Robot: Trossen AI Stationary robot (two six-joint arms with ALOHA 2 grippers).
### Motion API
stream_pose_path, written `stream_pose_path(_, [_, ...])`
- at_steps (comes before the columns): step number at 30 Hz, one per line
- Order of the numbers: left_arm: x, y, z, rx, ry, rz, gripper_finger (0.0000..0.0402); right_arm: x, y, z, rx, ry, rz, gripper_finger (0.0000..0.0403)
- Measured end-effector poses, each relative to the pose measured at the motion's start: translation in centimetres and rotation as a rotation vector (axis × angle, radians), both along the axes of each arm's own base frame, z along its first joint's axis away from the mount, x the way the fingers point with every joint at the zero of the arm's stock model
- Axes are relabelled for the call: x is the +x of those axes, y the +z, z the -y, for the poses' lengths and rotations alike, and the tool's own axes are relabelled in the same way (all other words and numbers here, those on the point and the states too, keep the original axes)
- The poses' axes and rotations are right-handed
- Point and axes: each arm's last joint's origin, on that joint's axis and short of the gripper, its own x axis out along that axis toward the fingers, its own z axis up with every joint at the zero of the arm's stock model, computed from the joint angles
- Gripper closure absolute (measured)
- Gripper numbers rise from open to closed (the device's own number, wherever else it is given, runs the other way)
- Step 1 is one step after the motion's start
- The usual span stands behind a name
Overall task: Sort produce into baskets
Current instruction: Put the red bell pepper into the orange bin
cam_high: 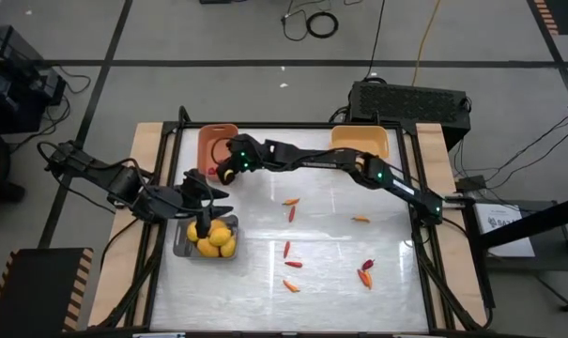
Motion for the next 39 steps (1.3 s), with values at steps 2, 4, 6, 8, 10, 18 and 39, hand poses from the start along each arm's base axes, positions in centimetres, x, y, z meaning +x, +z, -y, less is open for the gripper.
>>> stream_pose_path(2, [0.0, 0.0, 0.0, 0.005, 0.008, 0.002, 0.0189, -0.1, 0.0, 0.3, -0.002, -0.003, -0.001, 0.0275])
stream_pose_path(4, [0.0, 0.0, -0.1, 0.01, 0.016, 0.005, 0.0189, -0.3, 0.1, 0.9, 0.006, -0.009, -0.013, 0.0257])
stream_pose_path(6, [0.0, 0.0, -0.1, 0.015, 0.024, 0.006, 0.0189, -0.7, 0.4, 1.3, 0.011, -0.019, -0.032, 0.0242])
stream_pose_path(8, [0.0, 0.0, -0.1, 0.02, 0.032, 0.008, 0.0189, -1.5, 1.3, 1.7, 0.028, -0.001, -0.074, 0.023])
stream_pose_path(10, [0.0, 0.0, -0.1, 0.021, 0.033, 0.009, 0.0189, -2.4, 2.2, 2.0, 0.054, 0.056, -0.118, 0.0221])
stream_pose_path(18, [0.0, -0.1, -0.1, 0.038, 0.039, 0.003, 0.0189, -8.8, 5.0, -0.3, 0.201, 0.269, -0.587, 0.0214])
stream_pose_path(39, [1.1, -0.8, -0.1, 0.265, -0.117, -0.094, 0.0189, -20.3, 6.5, -17.9, 0.239, 0.343, -1.181, 0.0213])
